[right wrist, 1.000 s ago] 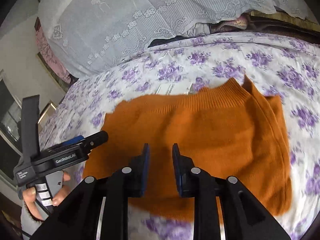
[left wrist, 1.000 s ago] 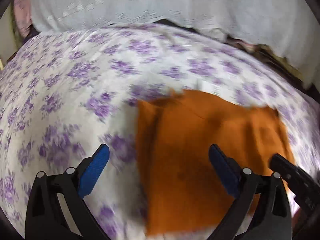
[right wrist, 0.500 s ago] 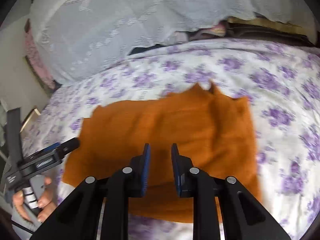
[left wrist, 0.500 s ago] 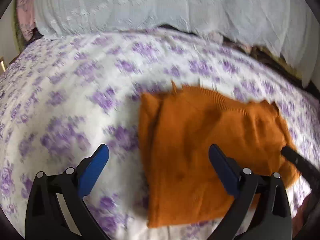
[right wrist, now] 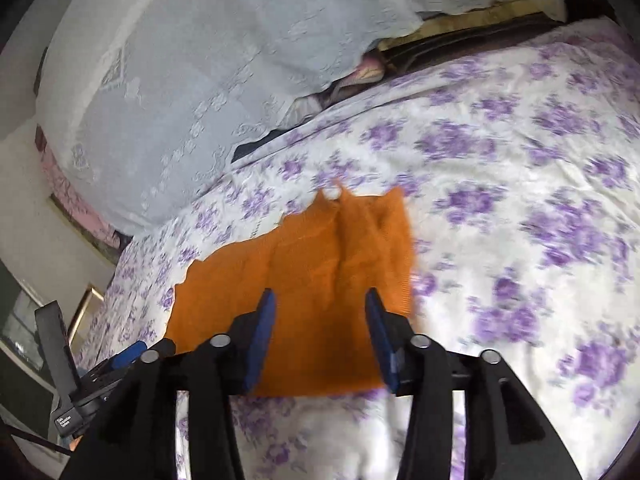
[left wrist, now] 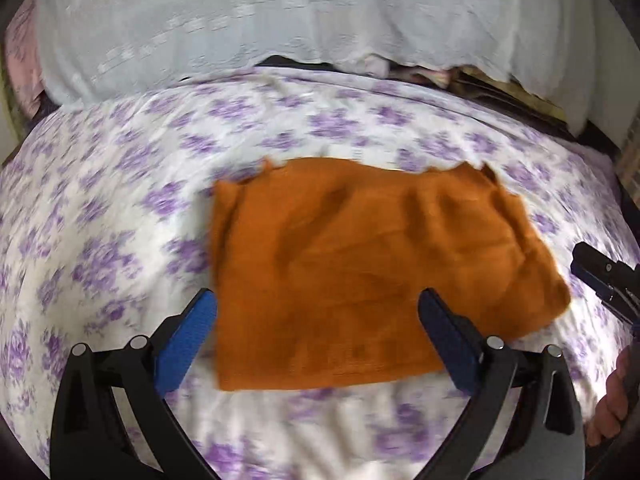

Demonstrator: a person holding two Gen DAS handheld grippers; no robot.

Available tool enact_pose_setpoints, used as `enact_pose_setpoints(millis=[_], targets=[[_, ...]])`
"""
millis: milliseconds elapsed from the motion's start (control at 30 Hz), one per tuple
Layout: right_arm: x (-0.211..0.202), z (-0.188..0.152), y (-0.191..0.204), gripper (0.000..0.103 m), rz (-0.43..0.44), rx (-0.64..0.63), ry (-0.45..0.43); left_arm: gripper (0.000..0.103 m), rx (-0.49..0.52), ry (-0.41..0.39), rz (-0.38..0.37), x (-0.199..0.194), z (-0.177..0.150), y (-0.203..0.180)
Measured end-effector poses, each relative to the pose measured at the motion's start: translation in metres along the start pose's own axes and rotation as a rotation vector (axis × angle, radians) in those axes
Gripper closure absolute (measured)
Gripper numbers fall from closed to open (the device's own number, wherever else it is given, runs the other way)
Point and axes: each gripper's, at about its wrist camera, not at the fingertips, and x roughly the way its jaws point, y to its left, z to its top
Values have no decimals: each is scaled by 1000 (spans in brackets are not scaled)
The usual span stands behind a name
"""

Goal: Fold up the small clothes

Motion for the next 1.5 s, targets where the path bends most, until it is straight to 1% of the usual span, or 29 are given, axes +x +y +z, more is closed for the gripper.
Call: enact_pose_setpoints(millis=[67, 133, 233, 300, 400, 433, 533, 567, 633, 667, 700, 733, 767, 800, 833, 1000, 1067, 1133, 1200, 1233, 1300, 1367, 1433, 1500], targets=[[-8, -6, -16, 45, -4, 43, -4, 5, 9, 25, -8, 7, 2, -15], [-5, -9, -30, 45, 15, 92, 16, 5, 12, 45, -11, 16, 3, -23], [4, -10, -42, 45, 53, 137, 38, 5, 14, 73, 49, 37, -1, -28], [13, -12, -45, 45, 67, 155, 56, 4, 31, 102, 75, 54, -10, -28], [28, -9, -49, 45, 87, 188, 69, 4, 63, 71, 108, 52, -13, -33], [33, -6, -49, 45, 98, 196, 69, 4, 63, 67, 110, 50, -13, -34], [52, 7, -48, 47, 123, 208, 95, 5, 6, 59, 40, 37, -3, -25], [60, 11, -47, 48, 127, 212, 106, 5, -12, 44, 25, 31, 5, -22], [78, 18, -48, 60, 130, 222, 131, 5, -12, 26, 37, 29, 16, -24], [85, 20, -49, 64, 126, 227, 134, 5, -12, 26, 45, 31, 19, -25], [88, 20, -49, 72, 121, 223, 130, 5, -15, 41, 52, 39, 22, -26], [89, 20, -49, 74, 127, 214, 126, 5, -16, 76, 52, 53, 21, -28], [88, 19, -50, 74, 136, 208, 123, 4, -16, 97, 68, 66, 16, -30], [87, 18, -50, 74, 150, 205, 123, 4, -4, 69, 102, 72, 11, -32], [86, 17, -51, 74, 164, 207, 124, 4, 3, 50, 112, 71, 9, -32], [85, 15, -53, 74, 172, 202, 118, 4, -3, 45, 98, 68, 10, -30], [84, 14, -52, 74, 171, 196, 111, 5, -21, 31, 63, 59, 11, -24], [83, 15, -51, 79, 166, 187, 99, 5, -45, 7, 21, 44, 13, -13], [83, 15, -49, 81, 162, 175, 91, 5, -65, -34, 32, 26, 16, 2], [82, 15, -48, 81, 157, 167, 87, 5, -80, -42, 60, 18, 19, 15], [81, 15, -45, 82, 147, 154, 76, 5, -105, -23, 78, 14, 20, 33], [79, 15, -42, 84, 146, 153, 64, 5, -130, 21, 87, 23, 15, 51], [75, 16, -36, 85, 130, 151, 52, 5, -129, 54, 97, 34, 8, 57], [70, 17, -27, 86, 127, 142, 44, 5, -126, 94, 87, 45, 4, 61]])
